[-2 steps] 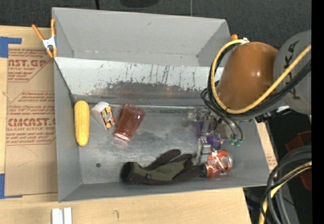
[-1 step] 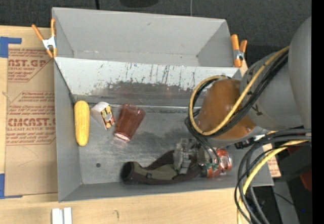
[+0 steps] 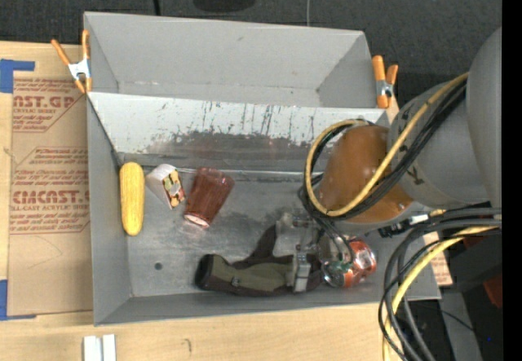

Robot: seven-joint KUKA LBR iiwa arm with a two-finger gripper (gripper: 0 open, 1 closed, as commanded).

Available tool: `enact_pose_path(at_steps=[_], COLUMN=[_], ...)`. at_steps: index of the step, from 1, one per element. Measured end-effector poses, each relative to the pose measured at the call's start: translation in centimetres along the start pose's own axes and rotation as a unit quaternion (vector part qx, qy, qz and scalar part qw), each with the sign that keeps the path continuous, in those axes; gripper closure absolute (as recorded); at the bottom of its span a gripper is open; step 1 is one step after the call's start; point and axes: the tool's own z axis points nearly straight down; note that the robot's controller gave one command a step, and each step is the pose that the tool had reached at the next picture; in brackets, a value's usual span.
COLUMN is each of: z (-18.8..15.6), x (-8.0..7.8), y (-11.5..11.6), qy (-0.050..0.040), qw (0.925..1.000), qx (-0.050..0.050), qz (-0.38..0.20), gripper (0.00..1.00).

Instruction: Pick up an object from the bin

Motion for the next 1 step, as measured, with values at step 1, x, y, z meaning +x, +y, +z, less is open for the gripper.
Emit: enact_pose_path(at_steps=[1], z=[0.0], x=[0.0], y=[0.0], qy=[0.0], qw=[1.0], qx=[0.0], qz=[0.0], gripper=[0.0])
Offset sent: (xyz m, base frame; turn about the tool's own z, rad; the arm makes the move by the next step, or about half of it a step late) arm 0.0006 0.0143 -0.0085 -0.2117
